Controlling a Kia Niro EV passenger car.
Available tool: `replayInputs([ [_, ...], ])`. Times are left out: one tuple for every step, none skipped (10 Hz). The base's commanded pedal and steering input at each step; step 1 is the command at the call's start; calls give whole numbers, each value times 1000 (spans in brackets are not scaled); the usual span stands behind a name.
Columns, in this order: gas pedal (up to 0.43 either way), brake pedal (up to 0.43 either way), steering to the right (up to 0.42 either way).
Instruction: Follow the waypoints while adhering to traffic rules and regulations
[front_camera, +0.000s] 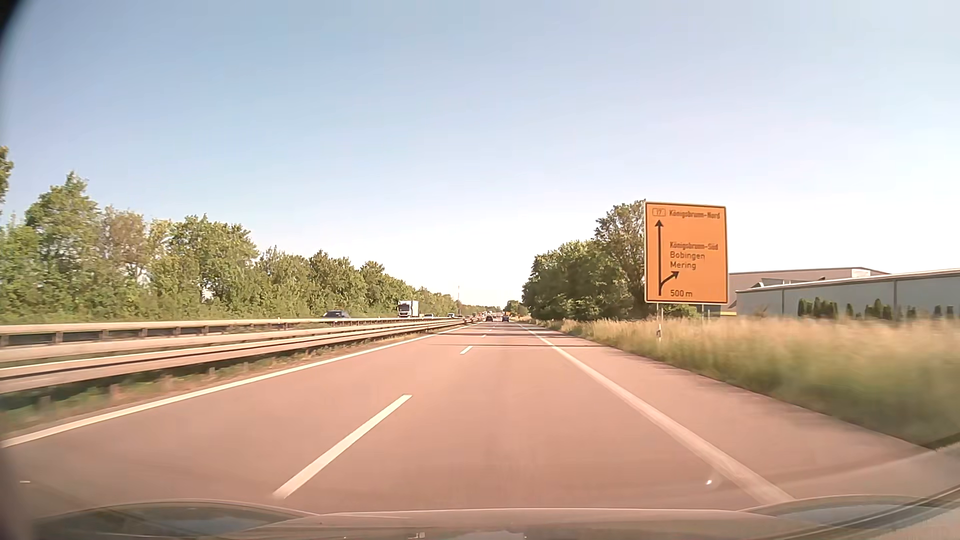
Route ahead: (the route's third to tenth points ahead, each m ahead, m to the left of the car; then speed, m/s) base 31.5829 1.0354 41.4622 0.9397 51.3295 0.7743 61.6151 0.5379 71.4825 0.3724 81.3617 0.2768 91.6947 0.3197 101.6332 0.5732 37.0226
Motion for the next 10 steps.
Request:
replayInputs([
  [299, 12, 0],
  [299, 12, 0],
  [299, 12, 0],
  [299, 12, 0],
  [299, 12, 0],
  [299, 12, 0],
  [299, 12, 0],
  [299, 12, 0],
  [299, 12, 0],
  [299, 12, 0],
])
